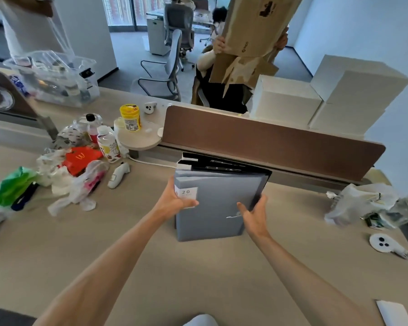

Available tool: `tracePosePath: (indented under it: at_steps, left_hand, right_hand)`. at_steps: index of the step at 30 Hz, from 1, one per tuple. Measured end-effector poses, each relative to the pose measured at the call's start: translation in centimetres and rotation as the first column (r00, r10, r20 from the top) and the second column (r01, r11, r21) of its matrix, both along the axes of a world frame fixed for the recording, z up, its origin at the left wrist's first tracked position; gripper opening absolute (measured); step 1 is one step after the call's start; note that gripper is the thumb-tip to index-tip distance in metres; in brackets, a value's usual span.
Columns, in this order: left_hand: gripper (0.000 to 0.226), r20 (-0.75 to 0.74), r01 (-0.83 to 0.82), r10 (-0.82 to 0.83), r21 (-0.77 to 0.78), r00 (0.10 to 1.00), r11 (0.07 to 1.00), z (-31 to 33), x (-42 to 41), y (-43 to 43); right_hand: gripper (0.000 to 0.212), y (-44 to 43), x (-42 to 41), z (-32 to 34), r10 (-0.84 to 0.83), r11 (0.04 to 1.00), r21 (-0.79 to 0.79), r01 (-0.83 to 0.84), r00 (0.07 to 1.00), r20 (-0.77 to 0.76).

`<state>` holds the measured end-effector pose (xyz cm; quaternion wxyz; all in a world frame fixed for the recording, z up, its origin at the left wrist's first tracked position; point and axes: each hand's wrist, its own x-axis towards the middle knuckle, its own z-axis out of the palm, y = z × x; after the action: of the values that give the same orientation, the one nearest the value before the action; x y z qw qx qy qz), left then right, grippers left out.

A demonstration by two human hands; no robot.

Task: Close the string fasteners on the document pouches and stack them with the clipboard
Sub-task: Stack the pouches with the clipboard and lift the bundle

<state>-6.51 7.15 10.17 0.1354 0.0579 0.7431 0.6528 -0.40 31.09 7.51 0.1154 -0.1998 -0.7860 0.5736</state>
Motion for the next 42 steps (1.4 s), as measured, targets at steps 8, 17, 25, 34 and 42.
tracePosePath:
  at_steps: [8, 17, 25, 34, 42]
  left_hand:
    - [0.066, -0.09, -0.009, 0.006, -0.03, 0.996, 1.0, 0.7, -2.4, 0.4]
    - [0.086, -0.21, 0.078, -0.107, -0.141, 0.972, 0.987, -1.0, -3.1, 1.1]
    - [0.087, -0.113, 0.123, -0.166, -0.319, 0.98, 0.94, -4.6, -4.0, 1.0]
    - [0.07, -0.182, -0.036, -0.063, -0.494, 0.981, 0.869, -2.1, -0.6, 7.4]
    - [0.071, -0.069, 0.037, -0.074, -0.431, 0.995, 0.902, -4.3, 2.8, 17.2]
  right_hand:
    - [0.065, -1.5, 0.0, -0.2, -0.125, 0.991, 0.036, 0.128, 0.99, -0.066]
    - [0.058, -1.4, 1.0, -1.0, -0.271, 0.958, 0.067, 0.278, 0.958, -0.096]
    - [0.051, -1.4, 1.5, -3.7, -0.281, 0.959, 0.057, 0.279, 0.959, 0.039]
    - [0.056, 3.0, 3.0, -2.8, -0.416, 0.889, 0.289, 0.355, 0.891, 0.183]
    - [0.063, 13.3, 6.4, -3.1, -0.337, 0.937, 0.175, 0.303, 0.916, 0.218]
